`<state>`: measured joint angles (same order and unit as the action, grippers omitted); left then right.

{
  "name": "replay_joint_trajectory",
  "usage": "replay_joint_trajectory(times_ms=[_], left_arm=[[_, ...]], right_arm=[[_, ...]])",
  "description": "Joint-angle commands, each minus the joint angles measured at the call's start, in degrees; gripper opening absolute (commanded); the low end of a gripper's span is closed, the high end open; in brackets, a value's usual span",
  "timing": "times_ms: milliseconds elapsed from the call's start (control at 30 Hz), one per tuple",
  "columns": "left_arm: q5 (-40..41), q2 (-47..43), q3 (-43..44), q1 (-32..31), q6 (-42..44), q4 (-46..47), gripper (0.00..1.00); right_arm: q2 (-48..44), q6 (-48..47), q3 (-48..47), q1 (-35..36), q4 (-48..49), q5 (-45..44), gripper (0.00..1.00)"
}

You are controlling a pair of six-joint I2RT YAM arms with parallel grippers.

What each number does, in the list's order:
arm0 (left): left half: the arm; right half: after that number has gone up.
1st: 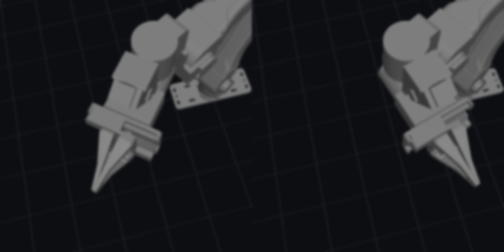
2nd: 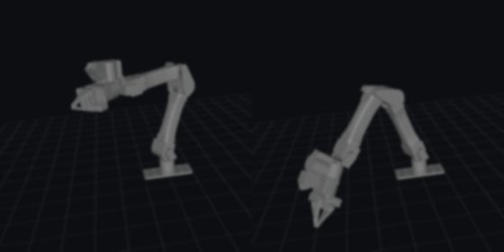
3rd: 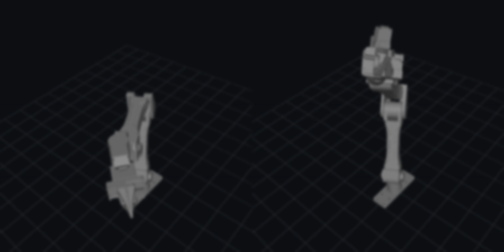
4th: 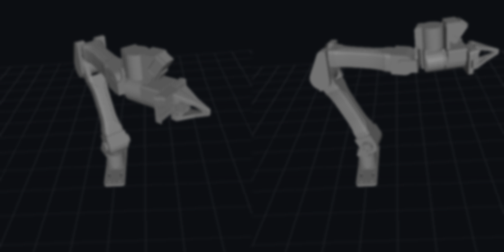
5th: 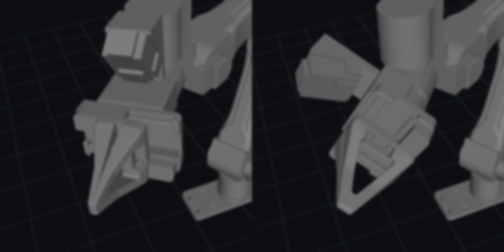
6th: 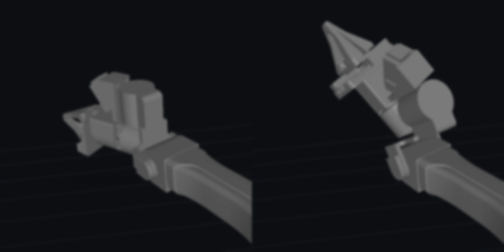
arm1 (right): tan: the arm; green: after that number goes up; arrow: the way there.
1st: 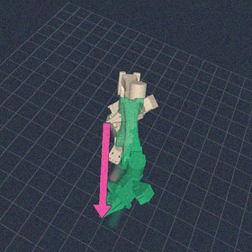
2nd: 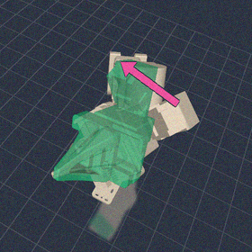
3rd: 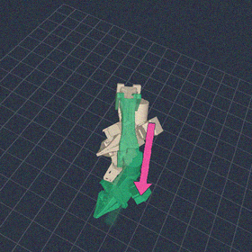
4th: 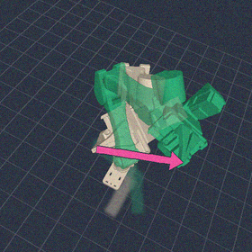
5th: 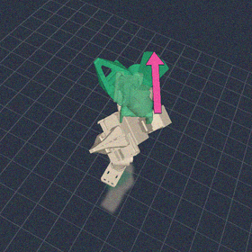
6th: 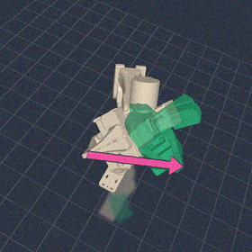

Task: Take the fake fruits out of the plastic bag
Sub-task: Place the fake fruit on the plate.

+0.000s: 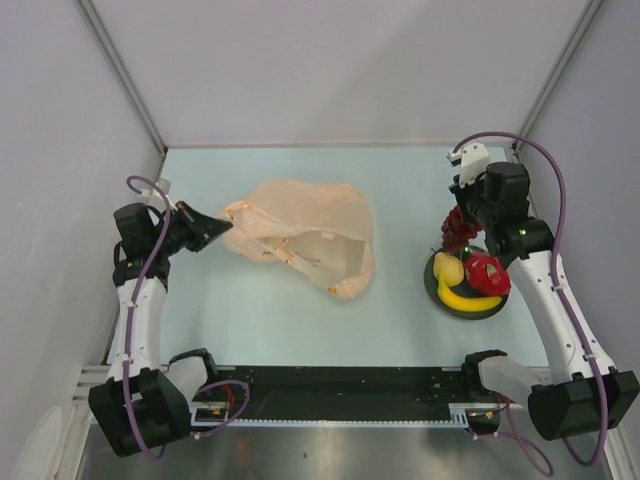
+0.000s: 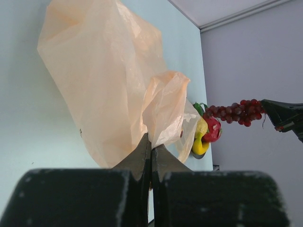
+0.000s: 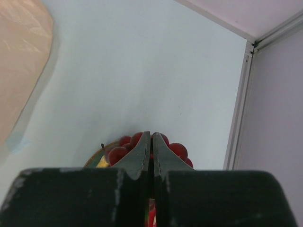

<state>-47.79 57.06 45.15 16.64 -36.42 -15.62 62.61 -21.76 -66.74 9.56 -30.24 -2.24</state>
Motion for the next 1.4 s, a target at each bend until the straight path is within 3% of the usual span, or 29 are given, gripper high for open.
replay_joint_trajectory(times_ms=[0, 800, 1100, 1367], left_arm=[[0.4, 0.4, 2.9, 0.4, 1.4, 0.6, 0.0], [0.5, -0.5, 1.7, 0.4, 0.9, 1.0, 0.0], [0.7, -1.5, 1.0, 0.6, 0.8, 1.0, 0.0], [0.4, -2.3, 0.4, 0.8, 0.0, 2.0, 0.0]], right_arm=[[0.8, -0.7, -0.7, -0.5, 5.1, 0.6, 0.0], [2.1, -2.8, 3.3, -2.9, 6.3, 1.2, 0.0], [-4.2, -3.8, 6.5, -3.2, 3.7, 7.6, 0.0], [-9.7, -4.3, 13.3, -3.3, 2.6, 6.3, 0.0]])
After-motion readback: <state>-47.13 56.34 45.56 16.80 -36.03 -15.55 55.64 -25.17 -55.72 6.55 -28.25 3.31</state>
